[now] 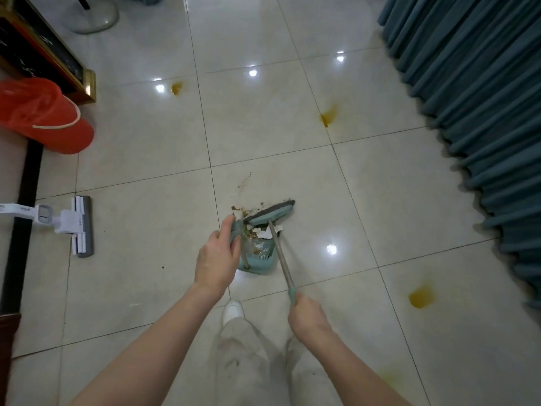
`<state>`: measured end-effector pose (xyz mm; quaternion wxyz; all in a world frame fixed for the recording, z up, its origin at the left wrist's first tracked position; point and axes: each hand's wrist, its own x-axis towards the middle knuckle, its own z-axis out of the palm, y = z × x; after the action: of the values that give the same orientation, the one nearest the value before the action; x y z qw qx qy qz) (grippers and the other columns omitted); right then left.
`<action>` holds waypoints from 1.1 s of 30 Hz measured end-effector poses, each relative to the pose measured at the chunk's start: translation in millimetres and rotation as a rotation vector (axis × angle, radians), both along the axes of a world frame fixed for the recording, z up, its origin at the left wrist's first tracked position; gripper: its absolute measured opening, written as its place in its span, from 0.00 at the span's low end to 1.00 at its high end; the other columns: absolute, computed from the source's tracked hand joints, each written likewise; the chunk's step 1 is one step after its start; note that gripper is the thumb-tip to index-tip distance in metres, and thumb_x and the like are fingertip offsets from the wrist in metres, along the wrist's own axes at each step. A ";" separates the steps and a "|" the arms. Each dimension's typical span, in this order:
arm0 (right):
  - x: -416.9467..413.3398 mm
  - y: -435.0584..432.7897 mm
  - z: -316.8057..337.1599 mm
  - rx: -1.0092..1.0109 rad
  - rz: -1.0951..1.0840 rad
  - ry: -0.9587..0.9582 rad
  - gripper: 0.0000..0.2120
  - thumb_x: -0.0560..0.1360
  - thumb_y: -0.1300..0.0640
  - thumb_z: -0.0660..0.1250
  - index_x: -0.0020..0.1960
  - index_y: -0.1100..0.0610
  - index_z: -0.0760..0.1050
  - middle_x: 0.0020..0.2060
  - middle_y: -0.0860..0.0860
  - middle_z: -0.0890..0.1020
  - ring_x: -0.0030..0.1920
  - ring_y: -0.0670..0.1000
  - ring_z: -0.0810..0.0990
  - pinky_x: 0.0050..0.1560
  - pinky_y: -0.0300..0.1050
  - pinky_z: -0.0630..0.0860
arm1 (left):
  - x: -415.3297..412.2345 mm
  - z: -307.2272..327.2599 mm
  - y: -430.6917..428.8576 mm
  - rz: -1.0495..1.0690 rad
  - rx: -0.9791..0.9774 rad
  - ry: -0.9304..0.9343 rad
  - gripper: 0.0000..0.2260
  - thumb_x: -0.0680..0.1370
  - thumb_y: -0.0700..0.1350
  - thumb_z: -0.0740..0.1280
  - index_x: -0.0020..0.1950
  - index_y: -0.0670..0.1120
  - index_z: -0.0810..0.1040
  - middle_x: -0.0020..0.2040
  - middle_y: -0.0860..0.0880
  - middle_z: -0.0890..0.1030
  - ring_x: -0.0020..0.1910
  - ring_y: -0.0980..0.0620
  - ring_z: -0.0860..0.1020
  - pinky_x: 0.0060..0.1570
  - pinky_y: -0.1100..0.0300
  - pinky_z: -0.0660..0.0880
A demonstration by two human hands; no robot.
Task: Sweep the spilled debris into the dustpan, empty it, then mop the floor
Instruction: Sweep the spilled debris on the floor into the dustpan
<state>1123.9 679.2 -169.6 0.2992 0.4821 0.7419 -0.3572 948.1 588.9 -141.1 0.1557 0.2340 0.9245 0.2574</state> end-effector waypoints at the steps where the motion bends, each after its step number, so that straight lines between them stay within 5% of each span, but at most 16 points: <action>1: 8.1 -1.7 2.2 0.002 0.030 -0.020 0.17 0.79 0.59 0.52 0.65 0.54 0.70 0.59 0.57 0.79 0.61 0.59 0.77 0.59 0.48 0.73 | -0.9 0.1 0.1 0.001 -0.007 0.001 0.19 0.81 0.48 0.58 0.72 0.53 0.62 0.50 0.42 0.78 0.45 0.38 0.77 0.45 0.46 0.76; 5: 43.2 -0.3 15.5 -0.017 0.180 -0.065 0.16 0.79 0.61 0.52 0.64 0.55 0.70 0.52 0.55 0.80 0.58 0.58 0.78 0.51 0.45 0.72 | -0.1 0.2 -4.0 0.001 -0.041 0.021 0.19 0.81 0.48 0.57 0.72 0.53 0.62 0.49 0.42 0.78 0.43 0.38 0.77 0.44 0.48 0.75; 10: 74.9 12.2 34.2 -0.079 0.129 -0.016 0.18 0.79 0.58 0.52 0.67 0.52 0.69 0.48 0.55 0.77 0.44 0.55 0.72 0.44 0.46 0.72 | -0.2 0.9 -4.8 -0.012 -0.067 0.034 0.19 0.81 0.48 0.57 0.72 0.51 0.62 0.49 0.40 0.78 0.43 0.37 0.76 0.43 0.47 0.74; 15: 84.4 33.6 47.9 -0.035 0.052 0.099 0.19 0.81 0.43 0.52 0.65 0.47 0.74 0.47 0.54 0.82 0.41 0.55 0.78 0.44 0.47 0.76 | 4.9 5.8 -5.5 -0.004 -0.094 0.031 0.19 0.81 0.48 0.57 0.73 0.51 0.61 0.50 0.40 0.77 0.43 0.36 0.76 0.44 0.45 0.75; 18: 80.2 43.8 55.2 0.026 0.094 0.152 0.19 0.82 0.43 0.51 0.62 0.47 0.75 0.43 0.53 0.82 0.40 0.54 0.77 0.44 0.47 0.75 | 2.6 6.1 -10.7 0.009 -0.115 0.049 0.18 0.81 0.48 0.57 0.72 0.52 0.61 0.49 0.40 0.77 0.41 0.36 0.76 0.41 0.46 0.74; 33: -104.4 80.2 -1.5 0.083 -0.003 0.250 0.15 0.80 0.52 0.57 0.60 0.53 0.79 0.47 0.58 0.81 0.44 0.61 0.81 0.46 0.51 0.81 | -34.3 4.2 -44.1 0.038 -0.144 0.091 0.19 0.81 0.49 0.57 0.72 0.53 0.61 0.50 0.44 0.77 0.40 0.40 0.77 0.37 0.52 0.73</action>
<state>1019.5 759.3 -171.1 0.1835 0.4469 0.7868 -0.3842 913.8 544.8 -136.8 0.1251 0.2160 0.9510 0.1824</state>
